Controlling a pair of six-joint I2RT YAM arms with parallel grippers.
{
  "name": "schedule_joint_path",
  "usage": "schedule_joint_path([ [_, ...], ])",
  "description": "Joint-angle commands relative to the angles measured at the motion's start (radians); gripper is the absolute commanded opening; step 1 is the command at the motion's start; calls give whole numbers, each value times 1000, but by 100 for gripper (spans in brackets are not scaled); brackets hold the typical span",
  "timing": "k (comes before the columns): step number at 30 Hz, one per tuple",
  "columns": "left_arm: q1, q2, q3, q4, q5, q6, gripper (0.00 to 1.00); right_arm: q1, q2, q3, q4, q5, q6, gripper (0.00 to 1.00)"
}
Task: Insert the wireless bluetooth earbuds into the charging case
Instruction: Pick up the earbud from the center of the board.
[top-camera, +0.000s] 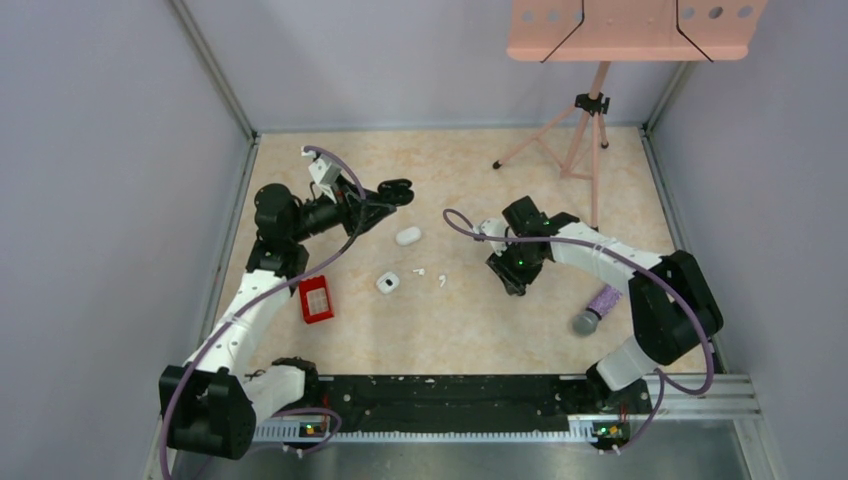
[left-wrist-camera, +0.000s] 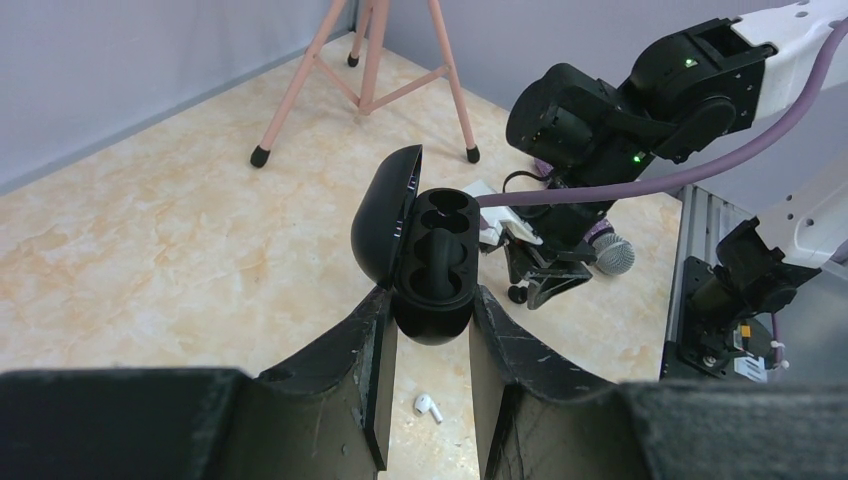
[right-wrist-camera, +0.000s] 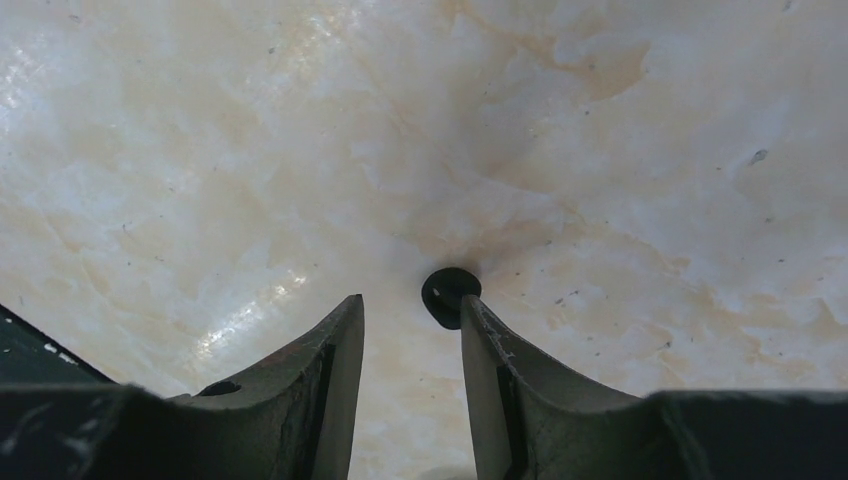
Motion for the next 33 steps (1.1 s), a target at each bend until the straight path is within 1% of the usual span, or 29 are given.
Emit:
schedule_joint_path([
  [1, 9, -40, 5, 30, -11, -13, 0, -8, 12, 10, 42, 49, 36, 39],
  [5, 11, -43, -3, 31, -16, -14, 0, -9, 16, -1, 48, 62, 35, 39],
  [9, 12, -39, -5, 40, -17, -18, 0, -10, 21, -7, 47, 43, 35, 32],
  [12, 12, -53, 0, 41, -16, -17, 0, -9, 29, -11, 46, 39, 36, 30],
  [14, 12, -35, 0, 41, -17, -16, 0, -9, 33, -16, 45, 40, 34, 28],
  [28, 17, -39, -7, 39, -22, -14, 0, -10, 53, -41, 57, 70, 11, 31],
  [33, 19, -42, -8, 39, -26, -16, 0, -9, 52, -45, 59, 117, -4, 30],
])
